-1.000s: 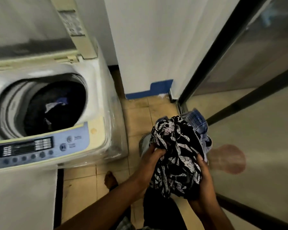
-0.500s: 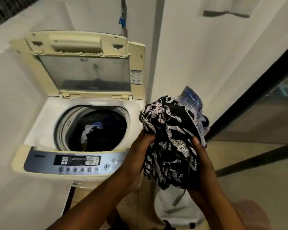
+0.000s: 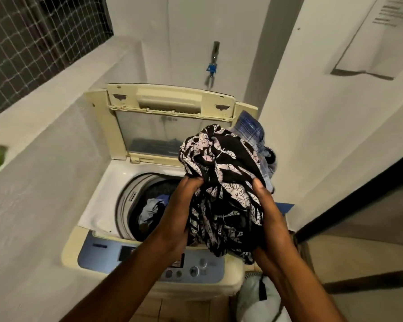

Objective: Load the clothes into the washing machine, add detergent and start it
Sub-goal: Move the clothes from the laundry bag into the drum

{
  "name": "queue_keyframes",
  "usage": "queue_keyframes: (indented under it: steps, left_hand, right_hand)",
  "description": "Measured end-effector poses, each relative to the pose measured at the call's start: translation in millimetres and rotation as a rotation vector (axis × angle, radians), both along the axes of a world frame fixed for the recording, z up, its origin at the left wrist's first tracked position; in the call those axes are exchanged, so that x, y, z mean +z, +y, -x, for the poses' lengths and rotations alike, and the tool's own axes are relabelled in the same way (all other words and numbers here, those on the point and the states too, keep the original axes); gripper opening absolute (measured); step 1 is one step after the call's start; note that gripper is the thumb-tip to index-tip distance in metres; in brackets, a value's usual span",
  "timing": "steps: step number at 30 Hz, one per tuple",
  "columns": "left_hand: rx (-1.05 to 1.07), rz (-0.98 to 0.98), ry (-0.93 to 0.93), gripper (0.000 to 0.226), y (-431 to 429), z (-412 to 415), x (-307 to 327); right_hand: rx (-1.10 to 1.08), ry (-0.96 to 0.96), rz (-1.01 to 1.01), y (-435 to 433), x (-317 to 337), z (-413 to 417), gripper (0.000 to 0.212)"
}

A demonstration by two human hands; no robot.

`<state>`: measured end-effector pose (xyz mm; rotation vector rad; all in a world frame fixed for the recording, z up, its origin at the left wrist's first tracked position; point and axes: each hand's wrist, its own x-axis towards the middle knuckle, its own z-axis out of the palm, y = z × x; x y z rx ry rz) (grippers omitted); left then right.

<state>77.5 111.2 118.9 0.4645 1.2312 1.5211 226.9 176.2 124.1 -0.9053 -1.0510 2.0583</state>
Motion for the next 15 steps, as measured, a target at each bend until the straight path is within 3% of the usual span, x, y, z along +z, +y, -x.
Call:
queue_keyframes:
  steps: [6,15]
  left_hand:
    - [0.158,-0.011,-0.066,0.047,-4,38,5]
    - [0.337,-0.094,0.004,0.044,-11,61,26]
  right_hand:
    - [0.135,-0.027,-0.071,15,-2,48,0.051]
    - [0.340,0.110,-0.105,38,1,100,0.056]
